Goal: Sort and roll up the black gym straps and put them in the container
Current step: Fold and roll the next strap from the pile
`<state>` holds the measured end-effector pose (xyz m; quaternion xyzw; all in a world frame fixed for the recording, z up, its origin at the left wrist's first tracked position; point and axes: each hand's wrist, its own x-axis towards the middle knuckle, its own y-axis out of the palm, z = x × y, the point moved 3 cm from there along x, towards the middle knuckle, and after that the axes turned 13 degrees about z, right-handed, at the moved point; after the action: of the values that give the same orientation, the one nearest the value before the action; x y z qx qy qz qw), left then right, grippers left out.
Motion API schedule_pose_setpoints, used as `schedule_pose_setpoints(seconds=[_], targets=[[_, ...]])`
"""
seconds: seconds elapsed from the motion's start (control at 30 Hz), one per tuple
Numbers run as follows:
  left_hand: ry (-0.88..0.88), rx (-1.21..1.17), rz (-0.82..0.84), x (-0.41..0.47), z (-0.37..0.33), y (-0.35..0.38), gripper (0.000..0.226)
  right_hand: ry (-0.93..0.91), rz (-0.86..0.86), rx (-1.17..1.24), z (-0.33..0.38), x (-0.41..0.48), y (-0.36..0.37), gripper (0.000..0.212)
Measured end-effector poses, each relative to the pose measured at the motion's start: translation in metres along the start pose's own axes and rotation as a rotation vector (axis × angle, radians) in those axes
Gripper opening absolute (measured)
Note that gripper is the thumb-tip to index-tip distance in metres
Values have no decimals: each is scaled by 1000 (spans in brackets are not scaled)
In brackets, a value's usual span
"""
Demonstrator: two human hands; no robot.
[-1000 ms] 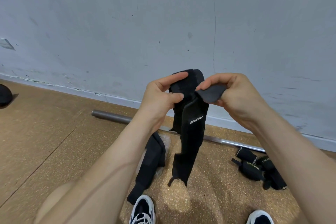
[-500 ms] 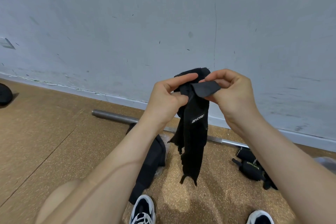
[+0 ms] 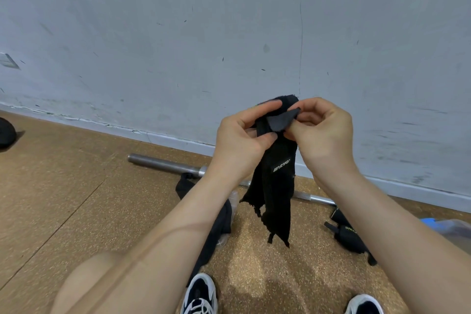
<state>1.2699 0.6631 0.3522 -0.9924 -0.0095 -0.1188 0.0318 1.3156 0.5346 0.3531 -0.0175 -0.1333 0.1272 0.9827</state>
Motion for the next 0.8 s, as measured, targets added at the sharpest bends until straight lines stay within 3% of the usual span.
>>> schedule_pose_setpoints(seconds=[0.2,0.3,0.37,0.43,0.6,0.8], targets=[[9,-85,-19,0,0,1,72,-87,-39,-179,2,1,-2,29],[-12,-101,-41,-1,1,-5,68,82,7,-275,-4,5,-4,44],[-42,-147,-56,0,2,-8,60,253,111,-133,-8,6,-5,55],[-74,-216,-73,0,3,-7,48,333,218,69,-11,2,0,50],[-114,-301,-201,2,6,-5,33,223,263,183,-15,-4,13,25],[-141,-428,-249,4,6,-9,39,56,296,-14,-15,-6,19,22]])
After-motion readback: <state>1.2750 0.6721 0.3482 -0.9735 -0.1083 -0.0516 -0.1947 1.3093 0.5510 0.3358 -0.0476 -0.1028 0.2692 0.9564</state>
